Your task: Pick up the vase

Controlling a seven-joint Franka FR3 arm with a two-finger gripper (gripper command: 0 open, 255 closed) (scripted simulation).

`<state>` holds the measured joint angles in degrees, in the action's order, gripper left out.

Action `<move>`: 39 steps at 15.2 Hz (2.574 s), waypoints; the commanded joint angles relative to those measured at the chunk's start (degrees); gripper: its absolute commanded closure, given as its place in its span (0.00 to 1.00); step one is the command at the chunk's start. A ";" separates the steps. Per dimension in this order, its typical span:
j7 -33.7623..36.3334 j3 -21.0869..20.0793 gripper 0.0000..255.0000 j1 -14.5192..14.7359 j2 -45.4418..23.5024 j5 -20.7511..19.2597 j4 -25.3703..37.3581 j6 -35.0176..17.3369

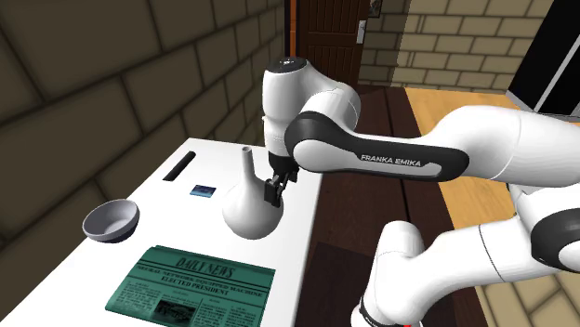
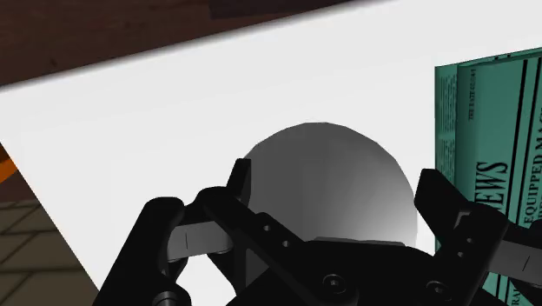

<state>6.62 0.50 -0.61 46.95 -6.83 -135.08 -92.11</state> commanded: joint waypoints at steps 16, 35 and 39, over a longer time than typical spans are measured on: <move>-18.42 7.78 0.00 4.10 -28.02 4.32 37.19 13.78; -18.32 7.75 1.00 4.06 -27.07 4.22 34.18 11.71; -18.49 7.80 1.00 4.13 -28.60 4.38 38.93 14.94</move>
<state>-11.86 8.32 3.49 18.64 -2.49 -97.32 -77.96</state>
